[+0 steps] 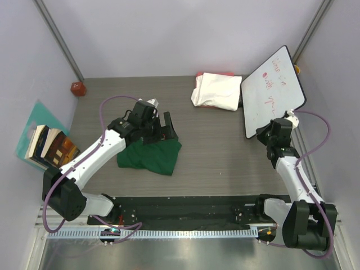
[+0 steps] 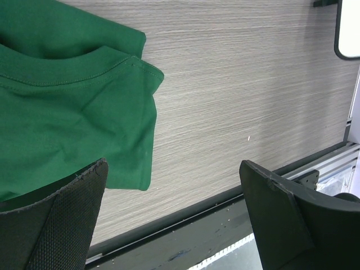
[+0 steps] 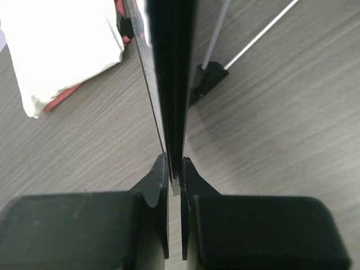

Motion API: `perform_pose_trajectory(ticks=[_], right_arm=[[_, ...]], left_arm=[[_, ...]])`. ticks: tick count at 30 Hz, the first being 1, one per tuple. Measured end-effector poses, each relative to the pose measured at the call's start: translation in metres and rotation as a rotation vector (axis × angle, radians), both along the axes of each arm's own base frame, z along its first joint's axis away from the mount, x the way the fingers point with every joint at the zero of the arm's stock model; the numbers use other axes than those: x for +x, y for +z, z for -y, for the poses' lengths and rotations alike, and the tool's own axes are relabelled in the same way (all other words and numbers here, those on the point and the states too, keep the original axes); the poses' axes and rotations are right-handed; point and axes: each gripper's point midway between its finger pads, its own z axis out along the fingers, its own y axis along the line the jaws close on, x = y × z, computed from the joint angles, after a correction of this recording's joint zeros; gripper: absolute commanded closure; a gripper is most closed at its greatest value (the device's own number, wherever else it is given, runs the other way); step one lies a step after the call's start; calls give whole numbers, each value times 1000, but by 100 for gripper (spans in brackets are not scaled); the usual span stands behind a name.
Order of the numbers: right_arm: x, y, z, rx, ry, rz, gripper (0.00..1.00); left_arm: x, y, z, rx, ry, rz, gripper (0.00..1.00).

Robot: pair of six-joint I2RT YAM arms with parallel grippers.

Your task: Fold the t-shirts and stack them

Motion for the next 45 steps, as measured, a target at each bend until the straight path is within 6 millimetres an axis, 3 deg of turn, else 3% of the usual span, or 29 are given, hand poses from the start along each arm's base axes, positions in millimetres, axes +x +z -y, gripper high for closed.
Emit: perform_pose_trajectory(ticks=[3, 17, 31, 45], right_arm=[[-11, 5, 3, -14, -24, -27, 99], [-16, 10, 20, -57, -108, -94, 99], [-15, -3, 63, -77, -266, -139, 99], [3, -25, 65, -17, -297, -118, 99]], left_arm=[[0, 0, 0, 0, 0, 0, 0], [0, 0, 0, 3, -2, 3, 0], [0, 0, 0, 3, -2, 2, 0], [0, 0, 0, 3, -2, 3, 0]])
